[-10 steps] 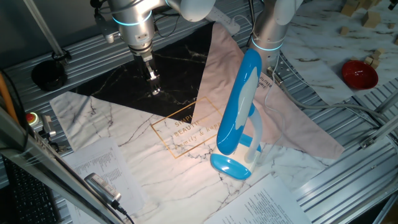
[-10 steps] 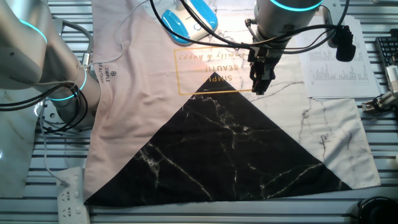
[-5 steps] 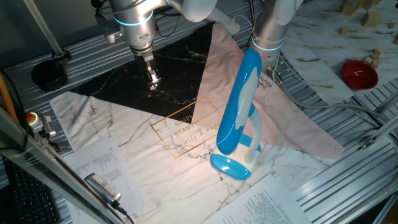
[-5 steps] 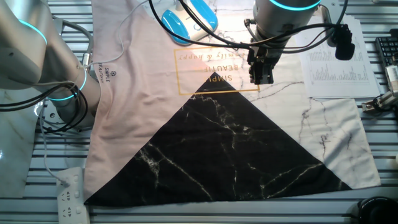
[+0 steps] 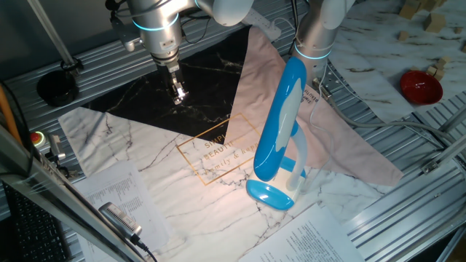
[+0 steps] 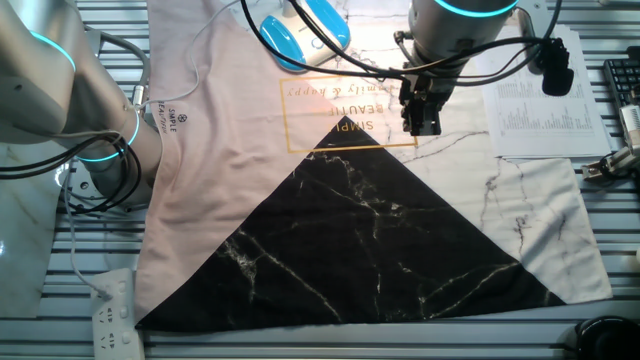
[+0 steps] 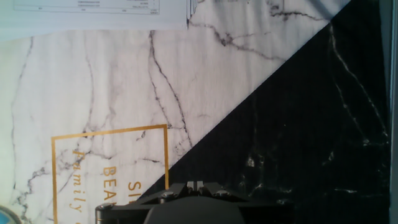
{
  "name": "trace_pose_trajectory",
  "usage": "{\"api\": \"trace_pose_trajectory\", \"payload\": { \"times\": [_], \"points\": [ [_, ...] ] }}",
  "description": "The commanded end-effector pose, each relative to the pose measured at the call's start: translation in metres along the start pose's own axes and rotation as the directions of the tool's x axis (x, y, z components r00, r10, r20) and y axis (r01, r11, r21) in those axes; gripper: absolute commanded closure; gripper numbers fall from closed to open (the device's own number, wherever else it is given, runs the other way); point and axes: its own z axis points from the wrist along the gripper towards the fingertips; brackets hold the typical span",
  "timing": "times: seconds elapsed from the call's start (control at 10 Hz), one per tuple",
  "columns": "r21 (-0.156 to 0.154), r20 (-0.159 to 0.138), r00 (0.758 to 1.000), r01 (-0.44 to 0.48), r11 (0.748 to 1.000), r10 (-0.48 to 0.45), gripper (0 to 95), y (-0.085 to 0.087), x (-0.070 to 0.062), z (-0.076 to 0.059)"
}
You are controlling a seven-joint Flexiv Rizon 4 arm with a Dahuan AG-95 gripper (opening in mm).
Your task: Turn off the desk lamp by pressing the button
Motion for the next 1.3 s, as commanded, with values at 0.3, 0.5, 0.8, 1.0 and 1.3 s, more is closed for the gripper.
{"api": "trace_pose_trajectory", "payload": {
  "times": [0.3,0.5,0.8,1.0,1.3],
  "points": [
    [0.001,-0.002,1.0,-0.029,1.0,0.029,95.0,-0.0001,0.0002,0.0003],
    [0.0,0.007,0.998,-0.063,0.998,0.063,95.0,-0.0003,0.0016,0.0006],
    [-0.002,0.0,0.994,-0.107,0.994,0.107,95.0,-0.0004,0.0021,0.0008],
    [0.0,-0.004,0.994,-0.105,0.994,0.105,95.0,-0.0009,0.006,0.0023],
    [0.009,-0.026,0.998,-0.065,0.998,0.065,95.0,-0.0011,0.0085,0.0032]
  ]
}}
